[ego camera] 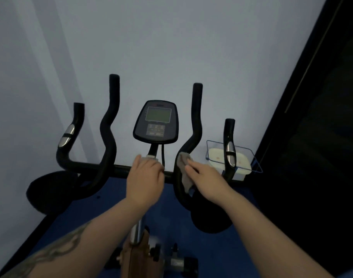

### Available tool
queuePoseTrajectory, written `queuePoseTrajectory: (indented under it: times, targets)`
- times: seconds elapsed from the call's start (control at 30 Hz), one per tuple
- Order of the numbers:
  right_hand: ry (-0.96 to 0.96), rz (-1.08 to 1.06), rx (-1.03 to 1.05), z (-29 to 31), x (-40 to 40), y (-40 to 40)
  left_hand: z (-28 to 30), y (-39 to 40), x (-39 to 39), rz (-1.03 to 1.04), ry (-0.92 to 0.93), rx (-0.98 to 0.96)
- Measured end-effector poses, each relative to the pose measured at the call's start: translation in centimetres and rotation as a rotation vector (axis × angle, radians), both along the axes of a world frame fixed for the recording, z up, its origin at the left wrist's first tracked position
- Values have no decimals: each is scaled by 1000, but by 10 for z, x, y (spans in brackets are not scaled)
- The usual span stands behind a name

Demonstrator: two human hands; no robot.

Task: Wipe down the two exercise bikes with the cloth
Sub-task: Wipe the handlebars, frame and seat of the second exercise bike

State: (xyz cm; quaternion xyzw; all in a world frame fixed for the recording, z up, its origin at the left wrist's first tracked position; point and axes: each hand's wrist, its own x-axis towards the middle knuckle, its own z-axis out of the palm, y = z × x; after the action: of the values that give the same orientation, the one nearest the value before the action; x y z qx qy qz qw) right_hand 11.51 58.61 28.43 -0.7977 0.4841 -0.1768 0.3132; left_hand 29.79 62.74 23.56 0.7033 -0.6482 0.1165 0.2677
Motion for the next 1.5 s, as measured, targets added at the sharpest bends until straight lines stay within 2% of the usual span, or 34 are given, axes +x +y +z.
queuePoseTrajectory:
  times: [0.07, 0.17, 0.27, 0.33, 0.4, 0.5, 0.57, 0.67, 0.7, 0.83, 0.93, 1.03, 1.13, 1.2, 1.27, 1.37, 1.43, 1.5]
  targets:
    - [119, 14, -22, 6, -23, -8, 10, -9, -8, -25, -63, 116]
    - [319, -28, -63, 16, -57, -26, 9, -9, -17, 29, -207, 140]
    - [355, 88, -90, 10, -32, -25, 6, -7, -19, 76, -223, 155]
    - [313, 132, -148, 0, -10, -16, 6, -7, -19, 92, -243, 147]
    - [331, 98, -213, 5, -21, -20, 7, -6, -18, 94, -255, 147]
    - [488, 15, -308, 14, -59, -37, 3, -3, -19, 87, -257, 147]
    - [436, 45, -305, 10, -53, -34, 5, -6, -22, 86, -252, 135]
    - [253, 110, -147, -4, -18, -24, 6, -5, -22, 87, -239, 145]
    - [267, 124, -149, -2, -17, -26, 5, -4, -20, 81, -238, 136]
    - [580, 96, -276, 13, -50, -50, 5, -2, -19, 64, -238, 132]
    - [638, 104, -264, 3, -30, -48, 8, -4, -23, 81, -271, 128]
    - [520, 205, -132, -12, 7, -36, 8, -3, -21, 73, -270, 159]
    - [540, 249, -167, -3, -29, -50, 8, -2, -18, 56, -237, 152]
    - [540, 189, -330, -5, -64, -57, 7, -2, -19, 50, -206, 139]
    - [439, 102, -512, -16, -73, -53, 8, -3, -20, 50, -188, 119]
    - [298, 42, -640, -32, -64, -45, 7, -3, -19, 41, -124, 129]
    - [189, -36, -739, -29, -71, -45, 8, -3, -16, 23, -19, 106]
    - [60, -266, -824, -24, -83, -51, 13, -7, -16, 15, 174, 100]
